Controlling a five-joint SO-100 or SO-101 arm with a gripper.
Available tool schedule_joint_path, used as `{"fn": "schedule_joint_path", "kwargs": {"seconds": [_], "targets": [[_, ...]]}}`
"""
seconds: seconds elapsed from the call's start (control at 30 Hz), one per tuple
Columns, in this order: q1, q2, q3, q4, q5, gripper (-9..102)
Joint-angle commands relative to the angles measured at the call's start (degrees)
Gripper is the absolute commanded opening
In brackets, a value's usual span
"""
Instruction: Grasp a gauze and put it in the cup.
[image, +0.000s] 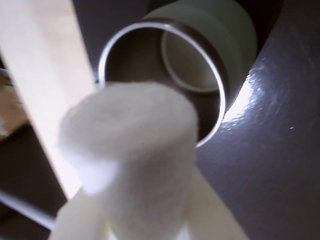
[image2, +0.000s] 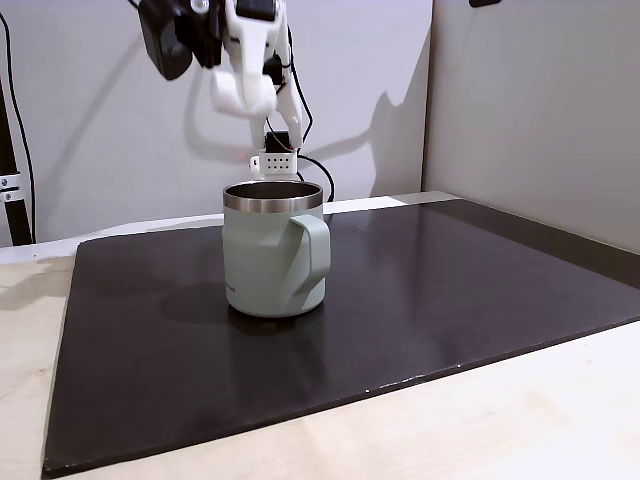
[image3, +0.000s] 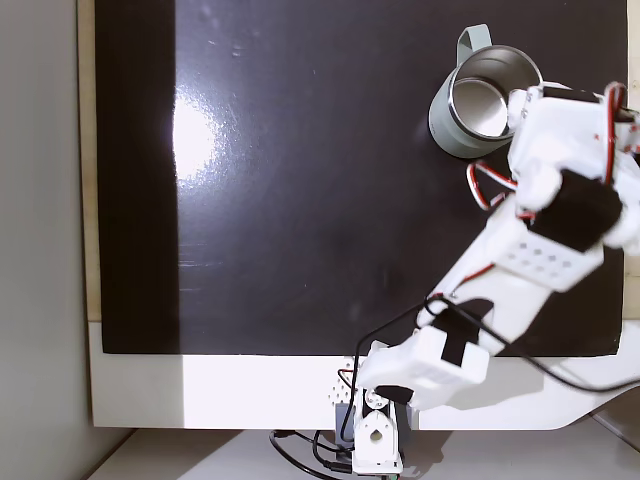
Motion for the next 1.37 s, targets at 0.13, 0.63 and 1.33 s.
{"fn": "schedule_joint_path", "kwargs": {"seconds": [0.13, 0.63, 1.33], "targets": [[-1.58, -6.33, -6.94, -0.26, -2.2, 1], [-2.99, -12.39, -9.05, -0.26, -2.9, 5], [-2.37, -11.78, -9.14, -0.09, -5.36, 28]]}}
